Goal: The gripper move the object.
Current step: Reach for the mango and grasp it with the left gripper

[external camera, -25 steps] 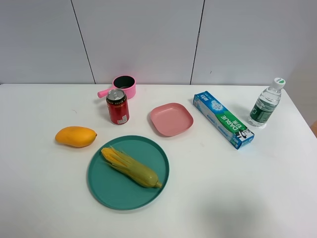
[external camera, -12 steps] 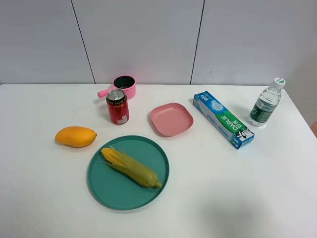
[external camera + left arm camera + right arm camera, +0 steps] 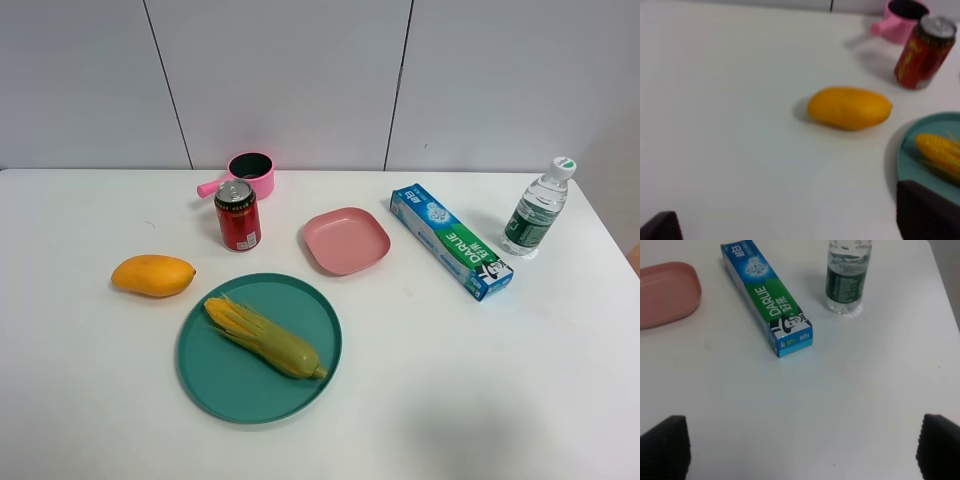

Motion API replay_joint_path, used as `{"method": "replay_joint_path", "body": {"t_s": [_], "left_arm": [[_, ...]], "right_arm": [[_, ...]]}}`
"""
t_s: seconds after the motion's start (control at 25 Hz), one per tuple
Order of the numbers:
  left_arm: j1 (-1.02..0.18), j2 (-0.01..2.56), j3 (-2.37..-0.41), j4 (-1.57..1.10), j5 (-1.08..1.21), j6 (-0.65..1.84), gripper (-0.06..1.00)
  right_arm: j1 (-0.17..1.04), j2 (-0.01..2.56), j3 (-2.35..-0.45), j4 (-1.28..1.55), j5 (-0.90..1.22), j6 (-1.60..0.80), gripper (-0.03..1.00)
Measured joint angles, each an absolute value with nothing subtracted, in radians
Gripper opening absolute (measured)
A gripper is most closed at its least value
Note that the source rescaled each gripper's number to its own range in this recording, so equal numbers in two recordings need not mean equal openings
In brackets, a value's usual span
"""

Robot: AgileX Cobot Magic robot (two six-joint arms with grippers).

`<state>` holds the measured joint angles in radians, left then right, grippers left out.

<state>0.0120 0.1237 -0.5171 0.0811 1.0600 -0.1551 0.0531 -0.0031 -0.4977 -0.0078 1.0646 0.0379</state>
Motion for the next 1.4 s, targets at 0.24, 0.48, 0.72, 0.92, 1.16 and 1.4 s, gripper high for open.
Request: {"method": "replay_joint_path", "body": {"t_s": [0.24,0.48,0.72,0.92,1.16,1.4], "left_arm": [[0.012,0.493,-0.643,0.040,1.042,0.038,1.00],[0.012,0.856,-0.841,-0.010,0.995,0.138,1.00],[0.009,1.172,-1.060,-0.022,0.995,0.349,1.00],[0.009,1.337,-1.168,-0.114,0.997,0.592,1.00],[0.009,1.463,-1.231,-0.181,1.027,0.794,1.00],[0.009,1.514,-1.234,-0.187,1.023,1.148,1.00]], "right_arm": [[0.053,-0.003,-0.498,-0.008,1.065,0.038,1.00],[0.053,-0.003,-0.498,-0.008,1.065,0.038,1.00],[0.053,-0.003,-0.498,-0.008,1.065,0.038,1.00],[0.053,-0.003,-0.498,-0.008,1.065,0.038,1.00],[0.053,-0.003,-0.498,-0.008,1.065,0.038,1.00],[0.053,-0.003,-0.498,-0.008,1.065,0.038,1.00]]}}
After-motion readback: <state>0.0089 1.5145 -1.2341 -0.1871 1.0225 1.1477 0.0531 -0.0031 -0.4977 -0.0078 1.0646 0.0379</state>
